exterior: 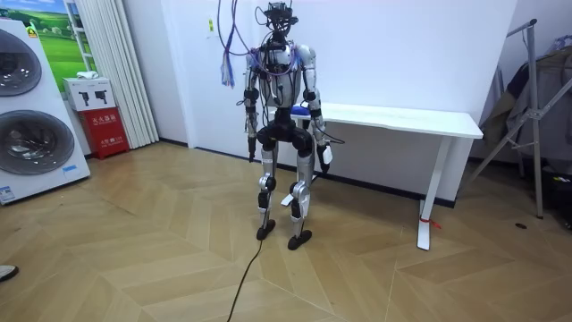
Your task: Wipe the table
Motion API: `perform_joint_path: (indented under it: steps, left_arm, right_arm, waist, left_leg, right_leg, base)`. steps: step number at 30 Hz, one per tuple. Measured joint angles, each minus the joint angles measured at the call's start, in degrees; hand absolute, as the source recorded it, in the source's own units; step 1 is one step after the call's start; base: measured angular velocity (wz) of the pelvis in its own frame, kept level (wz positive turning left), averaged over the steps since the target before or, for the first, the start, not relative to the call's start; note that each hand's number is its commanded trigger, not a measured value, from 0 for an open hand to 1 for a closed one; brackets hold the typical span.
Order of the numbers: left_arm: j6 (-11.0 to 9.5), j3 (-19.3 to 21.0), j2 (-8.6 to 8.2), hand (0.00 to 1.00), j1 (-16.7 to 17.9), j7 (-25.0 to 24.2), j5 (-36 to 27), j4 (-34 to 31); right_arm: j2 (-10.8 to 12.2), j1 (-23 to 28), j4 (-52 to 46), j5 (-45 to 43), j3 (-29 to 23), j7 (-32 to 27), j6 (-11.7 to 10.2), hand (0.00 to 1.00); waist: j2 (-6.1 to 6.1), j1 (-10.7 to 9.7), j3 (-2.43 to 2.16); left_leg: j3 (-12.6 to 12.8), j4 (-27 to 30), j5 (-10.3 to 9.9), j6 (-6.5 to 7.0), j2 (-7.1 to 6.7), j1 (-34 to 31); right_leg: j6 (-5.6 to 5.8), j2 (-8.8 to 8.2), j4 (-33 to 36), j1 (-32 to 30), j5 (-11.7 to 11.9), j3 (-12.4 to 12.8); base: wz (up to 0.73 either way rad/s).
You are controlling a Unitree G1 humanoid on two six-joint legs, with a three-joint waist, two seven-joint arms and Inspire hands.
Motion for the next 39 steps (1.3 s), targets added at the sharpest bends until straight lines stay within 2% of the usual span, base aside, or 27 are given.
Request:
perform_joint_path:
  steps: [8,14,18,19,23,28,29,30,34,39]
  left_arm:
    - [0.00,0.01,-0.05,0.00,-0.56,0.82,2.74,-0.26]
    - [0.10,0.03,-0.05,0.00,-0.48,1.19,2.42,0.04]
    - [0.37,0.09,-0.19,0.00,0.42,1.18,0.86,0.12]
    - [0.55,0.22,-0.23,0.00,0.48,1.17,0.88,0.21]
    - [0.66,2.64,-0.67,0.00,0.52,1.14,1.02,1.33]
    - [1.20,6.93,-0.52,0.00,2.19,1.12,1.15,1.44]
    - [1.44,7.48,-0.52,0.00,2.39,1.12,1.15,1.43]
    - [1.80,8.85,-0.51,0.00,2.85,1.10,1.14,1.19]
    - [2.94,13.39,-0.43,0.00,4.67,0.91,1.21,-0.69]
    - [4.41,14.41,0.17,0.00,4.80,0.74,2.35,-0.90]
  right_arm:
    - [0.11,-0.25,1.21,0.19,-1.66,0.40,-0.35,0.00]
    - [0.29,-0.26,3.04,1.52,-3.02,0.14,-0.23,0.00]
    - [0.75,0.10,3.89,5.99,-5.22,-1.78,0.85,0.00]
    - [0.82,0.83,3.90,7.15,-6.75,-2.34,1.00,0.00]
    - [1.10,1.87,3.86,10.69,-10.84,-5.37,0.96,0.00]
    - [1.23,2.44,4.36,16.52,-21.33,-8.94,1.13,0.00]
    - [1.17,2.68,4.30,17.39,-22.63,-9.16,1.16,0.00]
    - [0.94,3.35,4.23,19.03,-24.77,-9.67,1.42,0.00]
    - [0.19,4.33,3.41,23.39,-33.40,-12.80,2.80,0.00]
    - [-0.84,4.56,1.81,29.91,-38.98,-17.92,3.48,0.00]
  waist:
    - [0.29,-0.01,0.11]
    - [0.22,0.02,0.03]
    - [0.09,-0.14,-0.02]
    - [0.28,-0.13,0.12]
    - [0.20,-0.39,0.18]
    - [-0.13,-3.29,0.31]
    - [-0.15,-3.54,0.24]
    - [-0.15,-3.91,-0.02]
    - [-0.39,-5.85,-0.13]
    - [-0.93,-6.82,-0.24]
  left_leg:
    - [-0.35,-0.05,0.00,0.00,0.03,-0.03]
    - [-0.11,-0.30,0.00,0.00,0.03,0.07]
    - [-0.04,-0.31,0.00,0.00,0.01,0.20]
    - [-0.05,-0.33,0.00,0.00,0.00,0.29]
    - [-0.10,-0.38,0.00,0.00,0.03,0.85]
    - [-0.55,-0.41,-0.02,0.01,0.01,1.72]
    - [-0.51,-0.44,-0.04,0.00,0.01,1.84]
    - [-0.48,-0.51,-0.08,-0.01,0.02,2.04]
    - [-0.46,-0.61,-0.07,-0.01,-0.04,2.45]
    - [-0.03,-0.70,-0.07,-0.01,-0.08,2.96]
  right_leg:
    - [0.00,0.00,-0.02,0.01,0.00,-0.23]
    - [0.00,0.03,-0.03,0.00,0.00,-0.21]
    - [0.00,0.02,-0.04,0.12,0.00,-0.20]
    - [0.00,0.02,-0.10,0.21,0.00,-0.01]
    - [0.01,0.06,-0.09,0.72,0.00,0.01]
    - [0.01,0.05,-0.08,1.34,-0.01,-0.09]
    - [0.01,0.06,-0.10,1.38,-0.01,-0.05]
    - [0.00,0.06,-0.10,1.52,-0.02,-0.01]
    - [0.00,0.01,-0.06,2.44,-0.05,0.03]
    - [-0.03,-0.01,0.04,2.75,-0.24,0.38]
  base:
    - [0.00]
    - [0.00]
    - [0.00]
    - [0.00]
    - [0.01]
    - [0.01]
    - [-0.03]
    - [0.00]
    - [0.00]
    - [-0.02]
